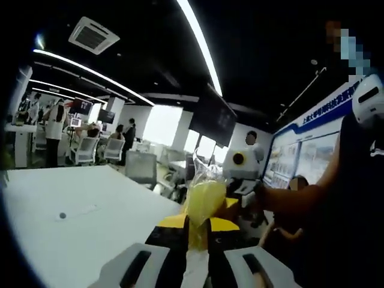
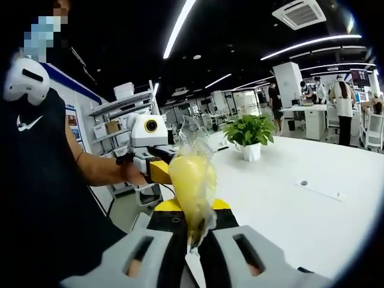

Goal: Compare the silicone blocks by pressing each to a similar depth, holding the contact briefly, and releasing to observe deformation and rebound differences across the visible hardness samples.

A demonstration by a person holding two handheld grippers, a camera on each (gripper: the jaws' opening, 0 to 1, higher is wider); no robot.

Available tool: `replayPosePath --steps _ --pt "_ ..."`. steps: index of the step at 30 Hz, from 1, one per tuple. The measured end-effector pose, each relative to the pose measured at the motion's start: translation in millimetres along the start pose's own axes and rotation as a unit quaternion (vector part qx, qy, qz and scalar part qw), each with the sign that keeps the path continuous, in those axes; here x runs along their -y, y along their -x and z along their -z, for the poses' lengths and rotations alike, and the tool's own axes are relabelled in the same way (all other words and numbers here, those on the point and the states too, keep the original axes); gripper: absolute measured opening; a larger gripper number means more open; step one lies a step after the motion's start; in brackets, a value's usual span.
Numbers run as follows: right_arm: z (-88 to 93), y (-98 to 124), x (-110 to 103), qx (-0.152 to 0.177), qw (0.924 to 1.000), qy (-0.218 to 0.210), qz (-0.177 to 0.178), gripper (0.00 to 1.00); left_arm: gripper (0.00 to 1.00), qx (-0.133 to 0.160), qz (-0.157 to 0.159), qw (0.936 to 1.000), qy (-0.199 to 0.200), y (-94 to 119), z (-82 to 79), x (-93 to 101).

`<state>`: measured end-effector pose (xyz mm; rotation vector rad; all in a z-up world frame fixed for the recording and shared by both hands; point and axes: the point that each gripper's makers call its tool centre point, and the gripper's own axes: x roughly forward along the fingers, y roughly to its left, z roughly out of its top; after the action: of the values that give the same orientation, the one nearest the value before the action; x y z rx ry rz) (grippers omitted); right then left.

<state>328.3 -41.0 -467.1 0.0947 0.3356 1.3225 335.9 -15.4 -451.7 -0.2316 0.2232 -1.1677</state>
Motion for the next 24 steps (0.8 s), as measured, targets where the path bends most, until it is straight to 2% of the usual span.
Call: replayPosePath --steps 4,8,18,24 --pt "1.3 0 -2 -0.004 1.0 -0.002 -0.002 0.0 0.13 -0.004 0.006 1.0 0.007 1 1.5 0.3" --pt "-0.1 0 -7 0.002 0.9999 0.001 -0.012 0.0 0.23 -0.007 0.003 0.9999 0.007 0 3.1 -0.2" --pt "-0.8 -1 -13 0.001 0.9998 0.003 -0.022 0.0 0.19 -0.013 0.016 0.9997 -0.01 0 4.7 9.7" --pt "0.7 1 -17 -0.003 0.9995 -0.001 -0.03 0.0 0.16 -0.022 0.027 0.9993 0.01 0 7.9 14.5"
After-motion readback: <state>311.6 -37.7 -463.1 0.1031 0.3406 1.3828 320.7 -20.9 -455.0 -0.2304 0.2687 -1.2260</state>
